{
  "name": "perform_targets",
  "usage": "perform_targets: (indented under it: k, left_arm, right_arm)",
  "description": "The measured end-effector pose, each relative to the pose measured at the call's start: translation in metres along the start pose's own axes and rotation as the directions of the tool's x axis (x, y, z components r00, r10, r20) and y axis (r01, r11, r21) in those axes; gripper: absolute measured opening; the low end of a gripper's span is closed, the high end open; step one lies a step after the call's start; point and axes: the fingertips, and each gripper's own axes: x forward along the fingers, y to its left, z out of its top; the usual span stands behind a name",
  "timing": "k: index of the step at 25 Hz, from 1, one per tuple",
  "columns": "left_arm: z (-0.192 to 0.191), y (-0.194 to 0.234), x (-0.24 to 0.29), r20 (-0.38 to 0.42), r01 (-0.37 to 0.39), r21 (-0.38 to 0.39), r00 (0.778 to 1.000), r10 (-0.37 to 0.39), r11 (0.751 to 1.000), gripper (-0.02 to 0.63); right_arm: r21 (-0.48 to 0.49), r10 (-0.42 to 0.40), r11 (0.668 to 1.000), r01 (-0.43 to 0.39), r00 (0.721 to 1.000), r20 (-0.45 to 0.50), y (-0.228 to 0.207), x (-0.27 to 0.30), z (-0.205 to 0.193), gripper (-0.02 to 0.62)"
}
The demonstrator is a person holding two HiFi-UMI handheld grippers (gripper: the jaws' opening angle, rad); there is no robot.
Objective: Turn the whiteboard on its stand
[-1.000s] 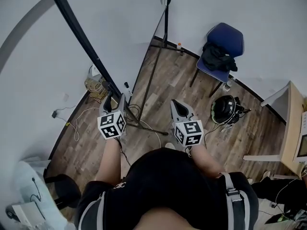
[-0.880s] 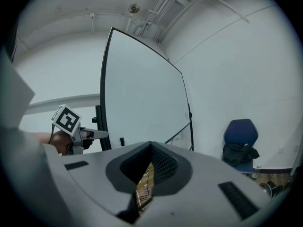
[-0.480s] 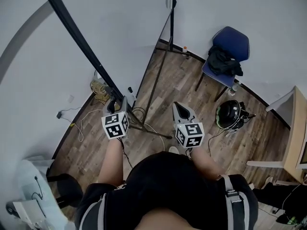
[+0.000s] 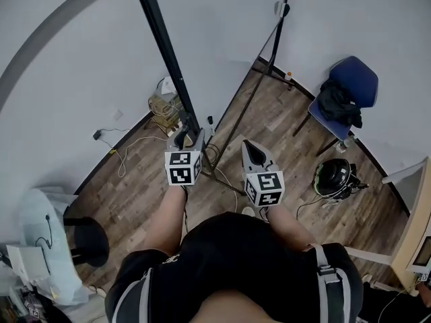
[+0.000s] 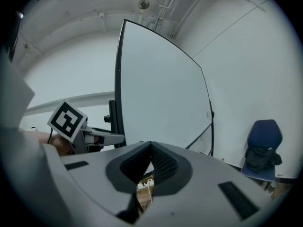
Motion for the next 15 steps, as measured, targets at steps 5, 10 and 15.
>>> perform_targets:
  k: [5,10,15]
  left_arm:
    - [-0.005,0.035,-0.014,-0.017,-0.044,-0.027,0.999,0.043,0.999,0.198]
    - [-0.014,0.063,-0.033,0.001,-0.038,-0.042,0.999,0.038,0.998,0.195]
    - [-0.018,0.072,-0.044,0.011,-0.053,-0.052,0.999,0.054,0.997,0.195]
  right_arm:
    - [-0.006,0.065,0.998,-0.066,0.998,-0.014,0.028,0.016,-0.001,0.005]
    - [0.002,0.113,0.994,-0.113,0.993,-0.046,0.052,0.029,-0.011,0.005]
    - [-0.012,0.165,0.986,-0.166,0.984,-0.066,0.079,0.036,-0.015,0.005]
